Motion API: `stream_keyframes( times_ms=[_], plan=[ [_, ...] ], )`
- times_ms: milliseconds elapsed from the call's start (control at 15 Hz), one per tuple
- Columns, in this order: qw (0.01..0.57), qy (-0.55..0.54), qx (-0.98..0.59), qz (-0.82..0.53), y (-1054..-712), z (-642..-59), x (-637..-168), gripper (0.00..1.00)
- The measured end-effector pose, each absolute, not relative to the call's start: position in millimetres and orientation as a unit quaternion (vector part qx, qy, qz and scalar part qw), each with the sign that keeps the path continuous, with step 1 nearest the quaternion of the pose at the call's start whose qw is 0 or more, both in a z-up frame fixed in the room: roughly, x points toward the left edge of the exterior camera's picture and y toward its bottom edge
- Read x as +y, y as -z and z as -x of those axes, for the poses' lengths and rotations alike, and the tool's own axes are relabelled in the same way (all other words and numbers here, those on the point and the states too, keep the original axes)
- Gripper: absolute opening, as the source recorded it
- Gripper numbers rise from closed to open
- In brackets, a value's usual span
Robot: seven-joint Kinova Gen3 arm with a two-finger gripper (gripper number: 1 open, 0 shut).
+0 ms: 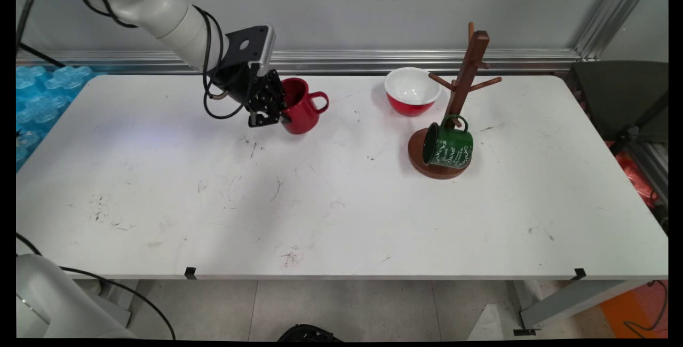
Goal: Place the picked object on the table
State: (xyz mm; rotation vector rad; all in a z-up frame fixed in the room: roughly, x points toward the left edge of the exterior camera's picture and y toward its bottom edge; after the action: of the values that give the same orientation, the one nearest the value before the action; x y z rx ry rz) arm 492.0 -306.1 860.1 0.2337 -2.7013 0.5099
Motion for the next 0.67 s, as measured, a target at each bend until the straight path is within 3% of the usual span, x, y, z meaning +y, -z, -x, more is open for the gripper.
stream_keyframes(
  times_ms=[667],
  plan=[
    [0.144,-0.172,-0.969,-0.107,-833.8,-494.3,-319.8,0.0]
  ],
)
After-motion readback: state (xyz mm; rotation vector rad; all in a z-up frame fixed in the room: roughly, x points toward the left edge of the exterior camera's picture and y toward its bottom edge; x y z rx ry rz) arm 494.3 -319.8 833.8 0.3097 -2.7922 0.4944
